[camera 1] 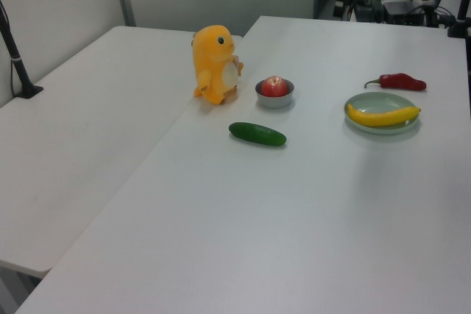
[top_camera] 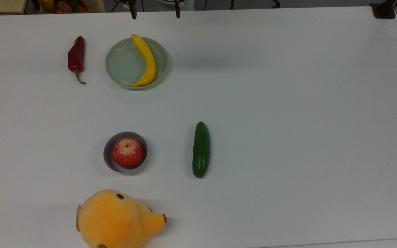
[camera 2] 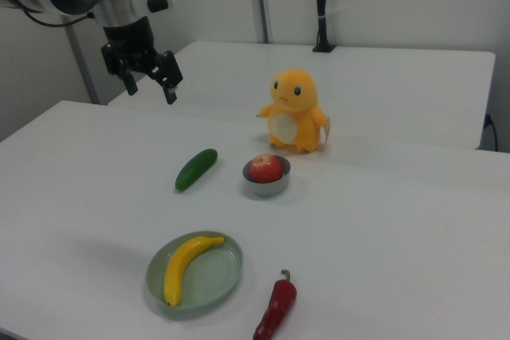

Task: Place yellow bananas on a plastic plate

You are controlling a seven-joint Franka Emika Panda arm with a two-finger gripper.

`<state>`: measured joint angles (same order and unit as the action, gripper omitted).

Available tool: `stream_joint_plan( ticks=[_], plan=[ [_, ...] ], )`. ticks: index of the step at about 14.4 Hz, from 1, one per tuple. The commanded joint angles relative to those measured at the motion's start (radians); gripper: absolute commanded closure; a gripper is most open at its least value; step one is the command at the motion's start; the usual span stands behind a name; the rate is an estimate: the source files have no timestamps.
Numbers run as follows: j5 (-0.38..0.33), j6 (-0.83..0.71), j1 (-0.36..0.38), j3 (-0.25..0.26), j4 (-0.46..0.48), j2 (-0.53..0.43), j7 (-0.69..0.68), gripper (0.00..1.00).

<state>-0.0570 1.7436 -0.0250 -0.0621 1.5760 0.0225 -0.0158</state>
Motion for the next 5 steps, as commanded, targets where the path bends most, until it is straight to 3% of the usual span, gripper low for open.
stream_joint_plan(
  ticks=[1,5],
  plan=[
    [-0.010,0.027,0.000,0.025,0.001,-0.003,-0.035,0.00],
    [-0.012,0.013,0.002,0.025,-0.001,-0.004,-0.042,0.00]
  ],
)
